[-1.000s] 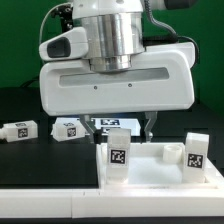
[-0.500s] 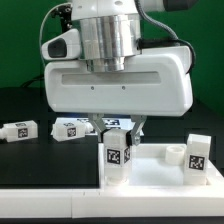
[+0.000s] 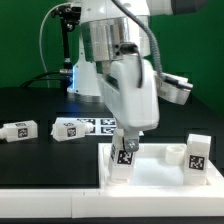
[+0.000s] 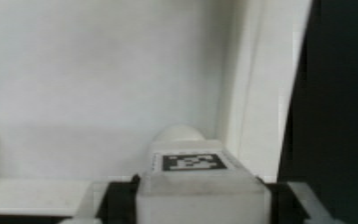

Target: Assemble square table

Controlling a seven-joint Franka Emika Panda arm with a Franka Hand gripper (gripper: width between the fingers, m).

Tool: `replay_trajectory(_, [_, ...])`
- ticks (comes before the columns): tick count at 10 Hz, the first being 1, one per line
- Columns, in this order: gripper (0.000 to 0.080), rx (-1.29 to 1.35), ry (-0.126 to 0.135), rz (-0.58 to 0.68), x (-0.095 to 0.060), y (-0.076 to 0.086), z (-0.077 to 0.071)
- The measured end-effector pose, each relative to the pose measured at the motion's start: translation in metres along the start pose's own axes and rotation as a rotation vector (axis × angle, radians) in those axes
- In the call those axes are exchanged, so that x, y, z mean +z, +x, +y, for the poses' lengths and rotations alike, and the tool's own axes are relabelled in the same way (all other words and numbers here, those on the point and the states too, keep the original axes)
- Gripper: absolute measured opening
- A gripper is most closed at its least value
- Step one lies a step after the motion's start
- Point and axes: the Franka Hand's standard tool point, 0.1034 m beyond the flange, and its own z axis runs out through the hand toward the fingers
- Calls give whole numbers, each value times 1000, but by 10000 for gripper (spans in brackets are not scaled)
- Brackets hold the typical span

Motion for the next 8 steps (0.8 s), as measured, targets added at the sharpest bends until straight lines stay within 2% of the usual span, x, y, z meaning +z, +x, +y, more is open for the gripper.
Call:
replay_trajectory(2, [290,-57,-1,-1,0,0,1])
replay_trajectory(3, [476,-134,-2,0,0,0,1])
replay_trajectory(4, [590,-394,6,4,-3,7,0])
replay_trajectory(5, [590,-578,0,13,-3,11,1])
replay_trajectory(6, [637,-716,-9,18,-2,8,1])
replay_trajectory(8, [646,-821,-12,19,-2,10,1])
